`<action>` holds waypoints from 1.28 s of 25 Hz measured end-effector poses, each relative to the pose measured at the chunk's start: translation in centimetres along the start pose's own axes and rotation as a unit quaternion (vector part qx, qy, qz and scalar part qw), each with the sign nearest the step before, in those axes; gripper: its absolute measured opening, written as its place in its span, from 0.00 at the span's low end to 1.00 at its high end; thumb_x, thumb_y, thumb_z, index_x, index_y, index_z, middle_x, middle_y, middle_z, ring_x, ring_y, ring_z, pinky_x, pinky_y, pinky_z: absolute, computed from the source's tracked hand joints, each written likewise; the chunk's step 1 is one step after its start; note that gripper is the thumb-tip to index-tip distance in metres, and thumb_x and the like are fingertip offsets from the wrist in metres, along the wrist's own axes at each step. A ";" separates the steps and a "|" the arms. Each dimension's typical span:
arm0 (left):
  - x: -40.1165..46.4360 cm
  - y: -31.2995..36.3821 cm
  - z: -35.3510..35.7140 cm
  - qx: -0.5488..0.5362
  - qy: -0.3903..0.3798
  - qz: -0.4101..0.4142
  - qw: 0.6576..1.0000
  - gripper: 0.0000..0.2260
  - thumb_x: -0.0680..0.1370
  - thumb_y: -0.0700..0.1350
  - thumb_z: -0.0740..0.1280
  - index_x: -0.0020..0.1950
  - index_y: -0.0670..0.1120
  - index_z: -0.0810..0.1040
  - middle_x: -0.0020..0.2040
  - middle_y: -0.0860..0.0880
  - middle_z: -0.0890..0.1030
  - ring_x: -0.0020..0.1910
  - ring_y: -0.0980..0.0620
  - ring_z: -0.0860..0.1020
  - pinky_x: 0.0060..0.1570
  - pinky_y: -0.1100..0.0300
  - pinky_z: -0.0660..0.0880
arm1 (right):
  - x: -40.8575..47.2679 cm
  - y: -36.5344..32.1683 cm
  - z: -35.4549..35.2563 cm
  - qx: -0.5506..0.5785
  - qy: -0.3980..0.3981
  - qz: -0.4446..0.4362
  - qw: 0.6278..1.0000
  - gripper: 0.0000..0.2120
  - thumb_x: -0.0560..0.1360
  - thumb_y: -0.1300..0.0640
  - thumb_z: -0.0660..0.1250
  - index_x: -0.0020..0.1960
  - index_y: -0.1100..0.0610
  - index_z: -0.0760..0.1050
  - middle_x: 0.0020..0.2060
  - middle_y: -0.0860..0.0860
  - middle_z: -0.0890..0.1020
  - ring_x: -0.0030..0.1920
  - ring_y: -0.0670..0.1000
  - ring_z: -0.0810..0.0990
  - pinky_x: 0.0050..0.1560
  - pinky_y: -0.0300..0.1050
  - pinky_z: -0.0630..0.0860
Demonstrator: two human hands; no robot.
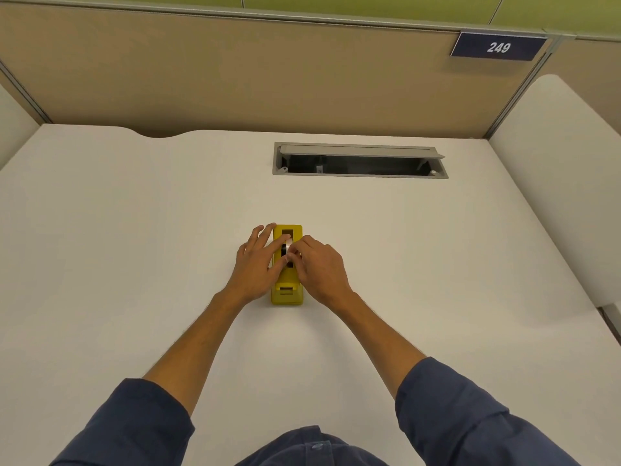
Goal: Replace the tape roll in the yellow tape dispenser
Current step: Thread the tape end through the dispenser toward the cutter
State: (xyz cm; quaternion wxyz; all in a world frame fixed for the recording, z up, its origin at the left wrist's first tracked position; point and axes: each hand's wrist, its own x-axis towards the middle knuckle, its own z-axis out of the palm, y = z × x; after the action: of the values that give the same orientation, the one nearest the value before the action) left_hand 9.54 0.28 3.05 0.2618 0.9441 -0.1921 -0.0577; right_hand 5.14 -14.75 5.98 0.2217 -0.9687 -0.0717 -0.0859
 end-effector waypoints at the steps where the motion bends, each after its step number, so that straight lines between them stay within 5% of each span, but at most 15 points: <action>1: 0.0 0.0 0.0 0.000 0.001 0.001 1.000 0.27 0.76 0.62 0.49 0.74 0.55 0.62 0.78 0.49 0.55 0.77 0.47 0.49 0.72 0.41 0.53 | -0.2 0.0 0.2 0.003 0.005 -0.001 1.000 0.10 0.81 0.55 0.60 0.54 0.57 0.78 0.51 0.53 0.81 0.46 0.55 0.79 0.42 0.47 0.72; 8: -0.4 0.4 -0.3 -0.016 -0.019 0.000 1.000 0.29 0.75 0.62 0.52 0.75 0.54 0.59 0.79 0.49 0.52 0.78 0.47 0.47 0.72 0.41 0.52 | -1.5 0.1 0.9 0.021 0.059 -0.005 0.998 0.07 0.79 0.56 0.65 0.51 0.58 0.79 0.46 0.54 0.82 0.41 0.56 0.80 0.37 0.43 0.68; 14: -0.3 0.1 -0.2 -0.002 -0.007 0.004 1.000 0.22 0.81 0.48 0.58 0.75 0.52 0.60 0.79 0.48 0.52 0.77 0.45 0.48 0.73 0.40 0.54 | -2.4 0.0 1.5 0.026 0.074 -0.007 0.997 0.06 0.78 0.57 0.65 0.50 0.59 0.79 0.44 0.54 0.82 0.37 0.55 0.79 0.36 0.44 0.69; 19: -0.1 0.3 -0.2 0.009 -0.012 -0.001 1.000 0.22 0.81 0.49 0.58 0.75 0.52 0.60 0.79 0.48 0.52 0.78 0.45 0.47 0.73 0.40 0.53 | -2.8 0.0 1.4 0.035 0.075 -0.034 0.996 0.07 0.78 0.58 0.65 0.52 0.58 0.79 0.50 0.53 0.83 0.45 0.55 0.81 0.41 0.48 0.77; 25: -0.1 0.3 -0.2 0.012 -0.014 0.001 1.000 0.23 0.81 0.49 0.57 0.75 0.52 0.59 0.79 0.48 0.52 0.78 0.45 0.47 0.73 0.39 0.54 | -2.6 0.0 0.7 0.018 0.086 -0.037 0.995 0.08 0.77 0.56 0.64 0.51 0.57 0.80 0.39 0.55 0.84 0.36 0.57 0.80 0.37 0.48 0.75; 32: -0.4 0.5 -0.3 0.011 -0.018 -0.004 1.000 0.24 0.80 0.50 0.58 0.76 0.52 0.56 0.79 0.48 0.51 0.78 0.46 0.47 0.73 0.41 0.53 | -2.9 0.1 0.7 0.009 0.083 -0.055 0.995 0.07 0.78 0.56 0.64 0.50 0.56 0.79 0.46 0.53 0.85 0.39 0.56 0.81 0.37 0.49 0.77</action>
State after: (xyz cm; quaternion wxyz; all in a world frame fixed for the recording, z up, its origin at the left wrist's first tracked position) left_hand 9.09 0.23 3.57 0.2476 0.9465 -0.1936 -0.0735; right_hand 2.40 -14.79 4.73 0.2310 -0.9507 -0.1066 -0.1773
